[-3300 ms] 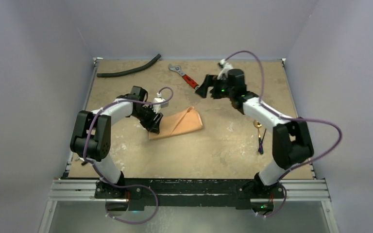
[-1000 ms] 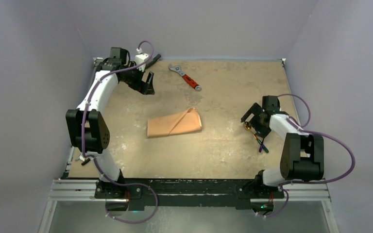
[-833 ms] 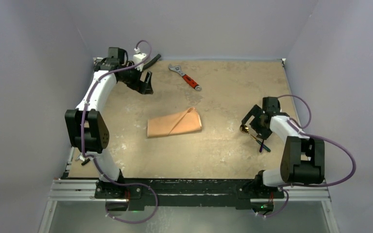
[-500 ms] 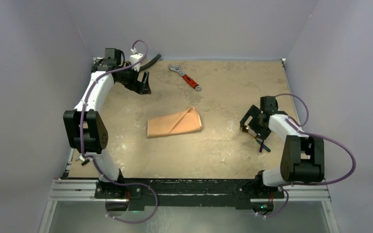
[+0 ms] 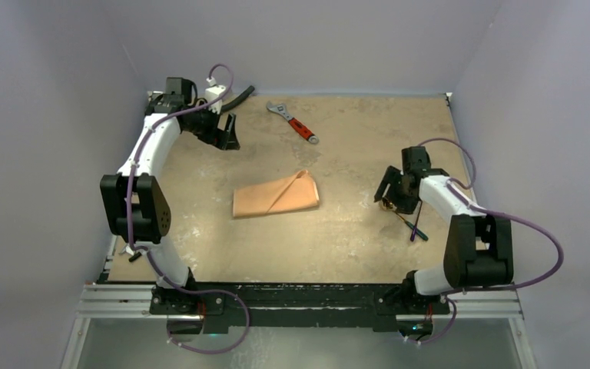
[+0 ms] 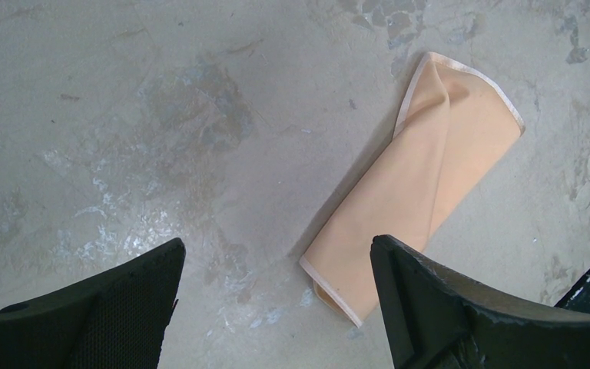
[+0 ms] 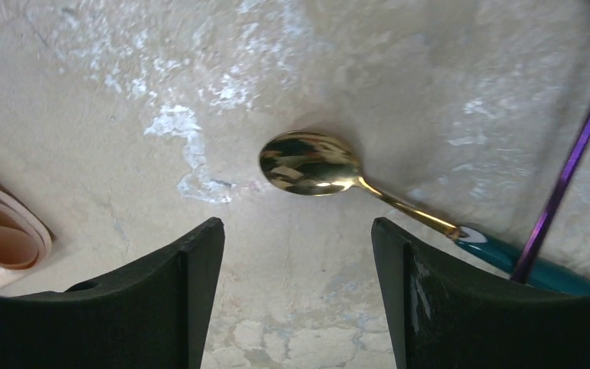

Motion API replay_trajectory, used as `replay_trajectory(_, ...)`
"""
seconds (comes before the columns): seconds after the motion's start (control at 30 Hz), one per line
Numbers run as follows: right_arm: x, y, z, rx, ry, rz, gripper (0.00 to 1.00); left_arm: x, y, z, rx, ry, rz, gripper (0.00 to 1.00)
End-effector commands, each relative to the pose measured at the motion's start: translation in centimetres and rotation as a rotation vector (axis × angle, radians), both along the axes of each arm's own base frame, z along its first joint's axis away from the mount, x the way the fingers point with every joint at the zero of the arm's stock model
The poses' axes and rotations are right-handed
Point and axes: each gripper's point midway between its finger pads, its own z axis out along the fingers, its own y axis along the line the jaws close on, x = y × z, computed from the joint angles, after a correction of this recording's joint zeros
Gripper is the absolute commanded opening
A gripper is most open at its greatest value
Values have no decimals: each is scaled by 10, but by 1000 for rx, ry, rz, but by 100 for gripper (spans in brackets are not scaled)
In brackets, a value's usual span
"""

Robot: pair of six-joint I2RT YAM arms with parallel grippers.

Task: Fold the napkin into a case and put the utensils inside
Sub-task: Move the spoon to the center of the board.

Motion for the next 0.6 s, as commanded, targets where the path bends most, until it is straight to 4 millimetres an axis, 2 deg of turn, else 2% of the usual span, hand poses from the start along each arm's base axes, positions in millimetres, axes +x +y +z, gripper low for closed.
replay_trajectory(0.0,4,15,-1,-6,27,89,73,1,1,24,-26,-69,4,89)
replay_trajectory(0.13,4,8,-5,-73,50,109,80,1,2,26,-26,-74,7,89)
replay_trajectory(0.2,6,5,-7,-90,54,109,79,1,1,25,-29,-72,6,89)
replay_trajectory(0.27,9,5,-12,-92,65,108,71,1,1,25,-33,-70,7,89)
replay_trajectory(0.37,19,10,-18,-73,66,118,53,0,0,22,-37,-61,7,89)
replay_trajectory(0.43,25,14,-23,-60,70,124,48,2,10,21,-34,-60,31,89)
replay_trajectory(0.57,35,17,-30,-51,74,131,39,2,13,21,-35,-59,38,89)
